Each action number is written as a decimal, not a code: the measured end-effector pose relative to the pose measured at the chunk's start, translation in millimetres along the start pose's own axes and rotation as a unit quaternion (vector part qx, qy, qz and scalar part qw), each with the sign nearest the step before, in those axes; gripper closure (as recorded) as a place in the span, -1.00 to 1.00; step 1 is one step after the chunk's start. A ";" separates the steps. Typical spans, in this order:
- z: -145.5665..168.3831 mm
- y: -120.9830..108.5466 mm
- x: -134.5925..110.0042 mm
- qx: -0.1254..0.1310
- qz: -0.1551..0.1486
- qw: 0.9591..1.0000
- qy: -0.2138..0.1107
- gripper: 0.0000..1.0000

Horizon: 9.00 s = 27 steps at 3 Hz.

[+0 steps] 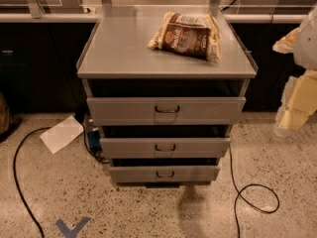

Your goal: Open middle drawer

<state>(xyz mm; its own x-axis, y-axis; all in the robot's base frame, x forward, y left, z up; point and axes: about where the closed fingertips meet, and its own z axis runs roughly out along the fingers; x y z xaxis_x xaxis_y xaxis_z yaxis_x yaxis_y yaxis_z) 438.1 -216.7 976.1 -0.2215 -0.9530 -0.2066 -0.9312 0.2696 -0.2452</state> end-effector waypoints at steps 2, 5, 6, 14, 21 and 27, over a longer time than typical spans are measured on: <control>22.4 7.2 0.4 -0.020 0.004 0.999 -0.028 -1.00; 202.0 51.8 -4.5 -0.049 -0.006 0.986 -0.158 -1.00; 202.0 51.8 -4.6 -0.049 -0.006 0.986 -0.158 -1.00; 459.3 8.7 -9.8 -0.082 -0.003 0.966 -0.244 -1.00; 595.4 -42.6 -29.3 -0.091 0.015 0.972 -0.216 -1.00; 594.2 -63.0 -17.9 0.017 0.006 0.976 -0.219 -1.00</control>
Offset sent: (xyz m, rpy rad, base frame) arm -0.0011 0.0108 -0.0658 0.1713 0.0867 0.0423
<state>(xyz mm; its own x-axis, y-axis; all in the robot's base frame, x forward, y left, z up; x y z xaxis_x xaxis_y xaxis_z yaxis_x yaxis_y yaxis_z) 672.8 -134.6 432.4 -0.0804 -0.8012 -0.5930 -0.9178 0.2915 -0.2694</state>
